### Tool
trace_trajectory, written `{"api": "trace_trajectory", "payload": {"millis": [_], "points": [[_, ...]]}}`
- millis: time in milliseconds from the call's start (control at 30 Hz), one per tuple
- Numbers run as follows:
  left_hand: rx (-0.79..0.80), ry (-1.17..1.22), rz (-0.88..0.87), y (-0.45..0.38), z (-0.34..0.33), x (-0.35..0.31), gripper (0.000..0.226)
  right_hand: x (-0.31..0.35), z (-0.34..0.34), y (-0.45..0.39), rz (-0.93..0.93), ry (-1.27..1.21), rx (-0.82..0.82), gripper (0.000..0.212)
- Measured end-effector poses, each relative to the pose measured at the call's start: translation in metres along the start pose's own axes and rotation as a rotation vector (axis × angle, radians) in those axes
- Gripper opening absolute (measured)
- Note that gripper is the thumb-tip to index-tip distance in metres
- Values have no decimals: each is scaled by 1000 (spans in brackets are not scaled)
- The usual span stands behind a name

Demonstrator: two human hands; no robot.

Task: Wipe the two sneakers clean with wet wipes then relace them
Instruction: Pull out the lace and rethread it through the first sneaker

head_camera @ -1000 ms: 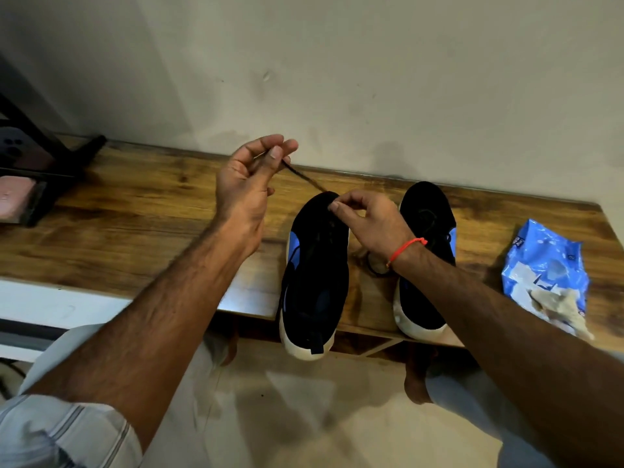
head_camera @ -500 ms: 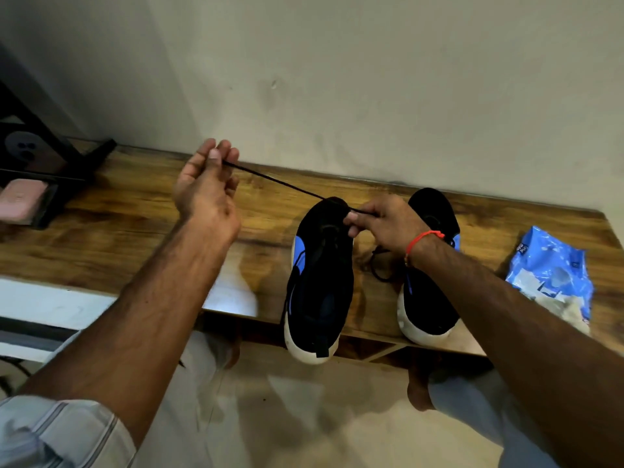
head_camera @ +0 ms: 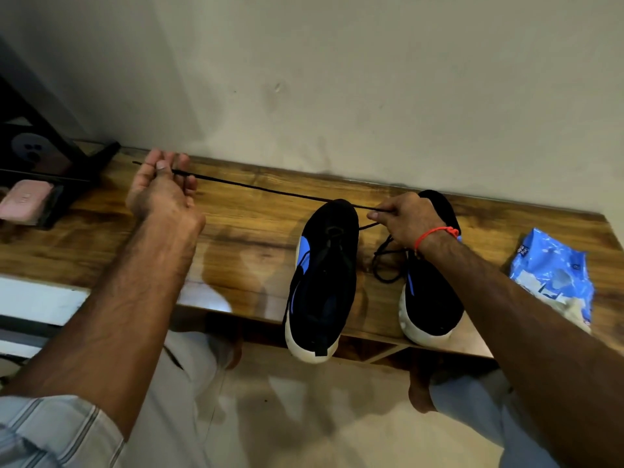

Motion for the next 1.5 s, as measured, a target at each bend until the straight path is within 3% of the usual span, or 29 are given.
{"api": "trace_trajectory", "payload": {"millis": [167,333,500,567,633,700,800,900,967,1100,1267,1367,1500], "points": [[-4,-15,2,2,2,-1,30,-3,1,0,-26,-21,-33,16],[171,-202,-95,19,-17,2,13,8,0,4,-21,-84,-23,19],[261,-289,-169,27,-28,3,26,19,-6,2,-7,-159,-48,16],[284,-271,-221,30,-30,1,34,36,-21,6,111,-371,124,28],[250,-239,-312,33,-31,-7,25,62,-35,21,319,-555,435,63],[179,-246,-433,34,-27,-18,16,76,-41,28,398,-606,590,74],[105,-304,-587,31,-22,-30,17,62,-32,21,174,-568,376,52],[182,-514,-745,37,-29,-29,18,35,-16,25,42,-206,108,29],[323,-708,-859,52,-42,-20,17,26,-15,38,-50,-137,136,34],[638,-977,-838,89,-63,20,14,23,-31,76,-144,-120,270,60],[948,-1331,-751,116,-64,73,4,25,-48,88,-11,-67,172,37],[1009,-1452,-682,120,-58,88,3,19,-52,80,-60,-183,143,34],[949,-1496,-666,121,-51,96,5,-1,-61,68,-169,-416,159,33]]}}
Point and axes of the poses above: each hand's wrist, its own y-axis away from the middle knuckle, its own z-axis out of the back of the hand, x = y × z, the point moved 5 cm from there along -y, towards the middle knuckle, and after that the axes turned 11 degrees about -y, right-handed, at the moved point
